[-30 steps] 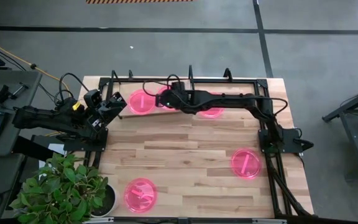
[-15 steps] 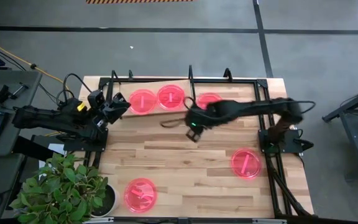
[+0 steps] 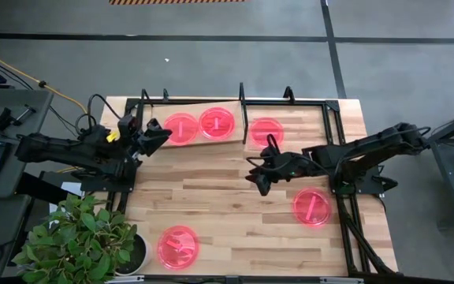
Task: Place and stack plates onto a shelf
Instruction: Stack the pink plate on top of the pink plate on the shelf
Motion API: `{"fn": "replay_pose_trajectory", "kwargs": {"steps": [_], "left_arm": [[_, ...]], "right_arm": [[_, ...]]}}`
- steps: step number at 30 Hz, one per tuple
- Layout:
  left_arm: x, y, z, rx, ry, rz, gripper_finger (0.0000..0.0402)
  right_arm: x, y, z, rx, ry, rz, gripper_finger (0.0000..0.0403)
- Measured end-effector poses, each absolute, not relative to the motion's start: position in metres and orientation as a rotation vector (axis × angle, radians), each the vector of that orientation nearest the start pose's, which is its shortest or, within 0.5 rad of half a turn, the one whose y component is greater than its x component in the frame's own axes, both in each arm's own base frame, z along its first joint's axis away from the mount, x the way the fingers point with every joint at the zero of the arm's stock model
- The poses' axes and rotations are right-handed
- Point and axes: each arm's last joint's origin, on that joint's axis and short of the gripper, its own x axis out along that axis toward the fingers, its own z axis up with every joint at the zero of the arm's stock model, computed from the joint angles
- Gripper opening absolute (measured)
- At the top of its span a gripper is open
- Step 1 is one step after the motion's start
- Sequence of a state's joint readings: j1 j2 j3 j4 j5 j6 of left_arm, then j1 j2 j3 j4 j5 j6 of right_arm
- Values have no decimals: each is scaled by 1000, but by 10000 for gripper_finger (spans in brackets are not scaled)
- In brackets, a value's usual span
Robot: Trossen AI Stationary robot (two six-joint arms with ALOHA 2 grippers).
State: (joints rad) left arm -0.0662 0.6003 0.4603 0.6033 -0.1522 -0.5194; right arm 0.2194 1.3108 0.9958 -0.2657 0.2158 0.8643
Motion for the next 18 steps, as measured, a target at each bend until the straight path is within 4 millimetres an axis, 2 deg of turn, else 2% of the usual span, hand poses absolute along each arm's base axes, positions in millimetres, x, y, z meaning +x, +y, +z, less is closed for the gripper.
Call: {"fn": "replay_pose_trajectory", "kwargs": {"steps": [3, 7, 11, 14, 18], "left_arm": [[150, -6, 318, -566, -399, -20, 111], [182, -16, 314, -516, -100, -63, 111], [216, -26, 311, -417, 264, -77, 107], [236, -30, 299, -391, 618, -43, 88], [254, -39, 275, -513, 1032, 13, 35]], "right_arm": [[277, 56, 286, 716, 532, -235, 146], [277, 55, 285, 694, 537, -231, 146], [277, 55, 285, 665, 539, -223, 146], [277, 55, 284, 657, 545, -222, 146], [276, 55, 284, 652, 557, -226, 146]]}}
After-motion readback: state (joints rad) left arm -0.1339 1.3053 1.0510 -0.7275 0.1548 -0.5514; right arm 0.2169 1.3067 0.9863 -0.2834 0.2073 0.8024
